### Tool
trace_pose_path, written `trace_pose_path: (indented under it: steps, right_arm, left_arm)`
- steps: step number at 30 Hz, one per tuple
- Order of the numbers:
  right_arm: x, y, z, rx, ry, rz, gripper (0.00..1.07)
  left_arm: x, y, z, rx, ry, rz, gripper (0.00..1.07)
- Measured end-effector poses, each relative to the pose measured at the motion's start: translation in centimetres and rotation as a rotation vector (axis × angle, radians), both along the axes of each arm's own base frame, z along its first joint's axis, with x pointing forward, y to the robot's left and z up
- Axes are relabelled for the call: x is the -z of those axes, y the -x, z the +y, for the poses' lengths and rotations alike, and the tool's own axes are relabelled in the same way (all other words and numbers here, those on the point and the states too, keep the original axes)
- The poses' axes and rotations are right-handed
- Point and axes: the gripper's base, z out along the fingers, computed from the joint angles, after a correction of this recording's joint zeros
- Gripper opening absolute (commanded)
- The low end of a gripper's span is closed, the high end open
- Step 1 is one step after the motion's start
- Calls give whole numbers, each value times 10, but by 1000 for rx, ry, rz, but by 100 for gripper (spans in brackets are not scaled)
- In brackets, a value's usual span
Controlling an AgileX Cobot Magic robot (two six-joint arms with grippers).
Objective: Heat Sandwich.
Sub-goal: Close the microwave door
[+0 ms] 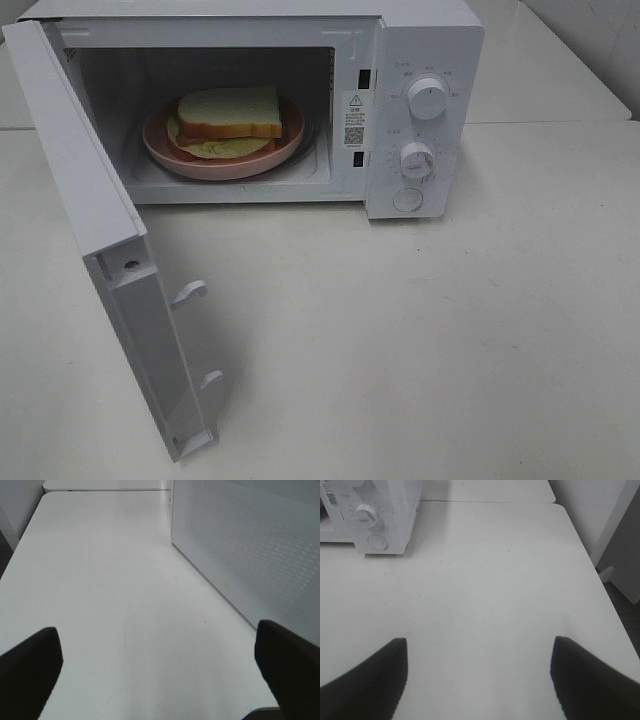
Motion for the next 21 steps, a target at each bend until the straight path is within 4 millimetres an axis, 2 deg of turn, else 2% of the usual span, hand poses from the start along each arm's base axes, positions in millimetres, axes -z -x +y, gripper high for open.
trace_pose_path:
  steps: [21]
  right_arm:
    - [0,0,0,0,1,0,76]
  left_arm:
    - [0,0,0,3,4,0,100]
